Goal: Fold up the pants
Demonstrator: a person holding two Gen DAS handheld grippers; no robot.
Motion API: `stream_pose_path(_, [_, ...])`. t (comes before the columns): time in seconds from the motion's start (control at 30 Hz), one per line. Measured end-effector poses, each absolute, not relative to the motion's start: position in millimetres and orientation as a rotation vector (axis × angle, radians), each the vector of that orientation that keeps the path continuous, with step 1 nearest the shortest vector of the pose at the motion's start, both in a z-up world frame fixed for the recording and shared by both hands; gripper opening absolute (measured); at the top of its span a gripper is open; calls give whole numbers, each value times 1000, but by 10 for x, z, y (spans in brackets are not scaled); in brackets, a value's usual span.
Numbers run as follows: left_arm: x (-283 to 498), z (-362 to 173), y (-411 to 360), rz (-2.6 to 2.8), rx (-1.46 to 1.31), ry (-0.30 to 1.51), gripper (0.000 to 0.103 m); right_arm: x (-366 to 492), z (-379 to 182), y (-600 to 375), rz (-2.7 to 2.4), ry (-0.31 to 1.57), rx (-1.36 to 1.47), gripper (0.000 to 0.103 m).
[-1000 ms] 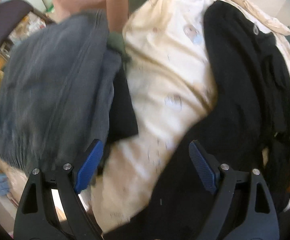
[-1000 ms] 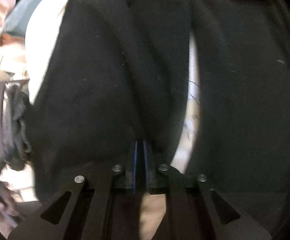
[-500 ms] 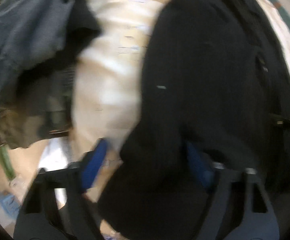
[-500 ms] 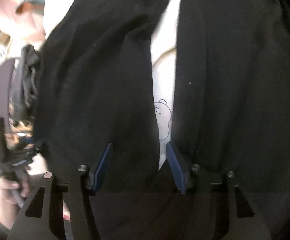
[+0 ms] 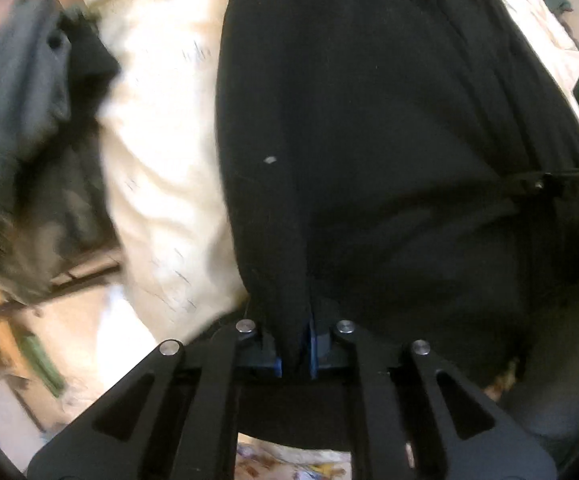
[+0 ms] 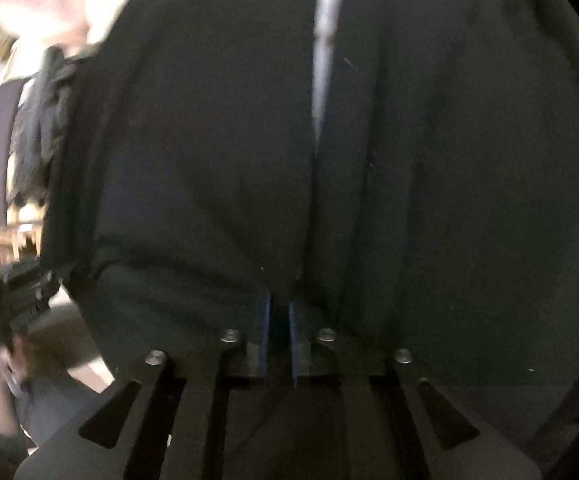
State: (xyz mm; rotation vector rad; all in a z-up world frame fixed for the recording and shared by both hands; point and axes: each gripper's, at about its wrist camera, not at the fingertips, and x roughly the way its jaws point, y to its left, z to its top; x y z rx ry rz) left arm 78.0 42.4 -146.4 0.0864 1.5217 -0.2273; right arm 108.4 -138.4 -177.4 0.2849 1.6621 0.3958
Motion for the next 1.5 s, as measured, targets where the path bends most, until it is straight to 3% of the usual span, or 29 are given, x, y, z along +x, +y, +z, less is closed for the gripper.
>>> stream_pose_path(0.07, [859,-1310,462,-196,61,1497,44,1184,-1645,-1329,418,1642,310,15])
stream_pose_path(0.1, [906,-1190,500,-191,35,1464,72,1243,-1520,-1289,437,1616,284,16])
stream_pose_path(0.13, [958,-1085,525,-187,25,1434,87,1286,-1399,-1303,452,1588,257,16])
stream_pose_path(0.4, [2510,-381,627,-78,-52,1186,88,2257,-686,-1829,460,1225,331,17])
stream_pose_path(0.6, [3855,-366,528,-14,-130,1069,88,3181,-566,-2180,351,1053,293,18])
stream_pose_path(0.67, [4245,-414,482,-8,-113,1030,88,3515,-514,-2268,333,999,282,28])
stream_pose_path(0.73, [4634,-499,467,19,-94,1014,88,3714,-491,-2417,316,966,273,72])
stream_pose_path(0.77, [4847,-543,461,24,-100,1011,87,3832,-495,-2407,306,949,271,75])
stream_pose_path(1.17, [6995,-1032,223,98,-52,1019,86,3792,-658,-2700,307,963,285,74])
stream_pose_path(1.37, [7279,-1356,-383,1,158,1090,85,3772,-614,-2841,290,945,310,74])
stream_pose_path(1.5, [7310,-1705,-756,-78,424,1172,62,3803,-694,-3017,268,969,353,74])
